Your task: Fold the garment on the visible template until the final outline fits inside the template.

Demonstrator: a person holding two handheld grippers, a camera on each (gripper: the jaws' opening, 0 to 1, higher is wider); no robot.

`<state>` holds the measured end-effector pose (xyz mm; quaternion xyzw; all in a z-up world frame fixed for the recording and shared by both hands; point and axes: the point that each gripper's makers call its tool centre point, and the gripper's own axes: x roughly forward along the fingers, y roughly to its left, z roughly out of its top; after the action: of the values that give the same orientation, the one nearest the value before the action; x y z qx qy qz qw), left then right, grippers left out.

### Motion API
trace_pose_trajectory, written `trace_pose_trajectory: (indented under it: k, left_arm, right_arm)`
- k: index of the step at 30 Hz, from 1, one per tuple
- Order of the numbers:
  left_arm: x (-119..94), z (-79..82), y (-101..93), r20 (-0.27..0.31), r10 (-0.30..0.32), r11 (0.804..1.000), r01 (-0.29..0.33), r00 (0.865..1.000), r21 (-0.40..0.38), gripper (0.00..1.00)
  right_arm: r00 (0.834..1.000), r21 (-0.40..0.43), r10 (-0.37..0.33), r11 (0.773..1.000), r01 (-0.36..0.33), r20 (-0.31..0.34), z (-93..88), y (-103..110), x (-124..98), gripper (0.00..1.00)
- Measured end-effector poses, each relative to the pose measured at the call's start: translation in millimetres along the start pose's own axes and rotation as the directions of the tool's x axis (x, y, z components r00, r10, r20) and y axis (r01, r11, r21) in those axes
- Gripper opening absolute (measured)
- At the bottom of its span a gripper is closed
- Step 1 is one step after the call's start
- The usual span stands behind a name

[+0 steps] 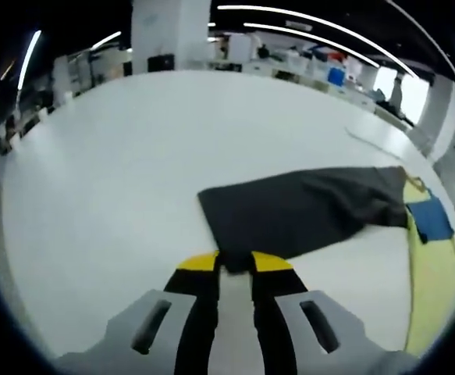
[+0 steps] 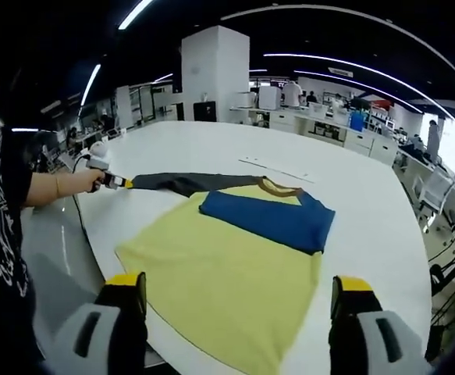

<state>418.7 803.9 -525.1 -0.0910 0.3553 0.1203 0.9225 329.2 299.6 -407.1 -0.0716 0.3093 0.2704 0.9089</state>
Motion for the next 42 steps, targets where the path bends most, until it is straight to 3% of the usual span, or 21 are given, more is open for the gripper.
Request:
trace_pose_trajectory:
  k: [9,20,31,42]
  left_arm:
    - [7,7.1,5.9,-0.005,0.010,0.998,-0.010,1.000,0.069,0.01]
    - [13,17.7,20.1,0.002,-0.008,0.993,0.008,1.000,0.116,0.00]
    - [19,22.3,19.6,0.010,-0.021,0.990,0.020,1.000,0.141,0.00]
    - [10,34.6,11.6,0.049,-0.027,0.983,0.018,0.998,0.182,0.00]
  right_arm:
    - [1.000,0.006,0.002,1.000,-0.002,-0.006,-1.0,2,-1,0.99]
    - [1.000,0.052,0.017,0.999,-0.016,-0.012,-3.6,2,0,0.99]
    - [0.999,0.048,0.013,0.999,-0.012,-0.035,-7.2,1,1,0.99]
    - [0.999,0.048,0.011,0.999,-0.009,-0.034,-8.2,1,0,0.99]
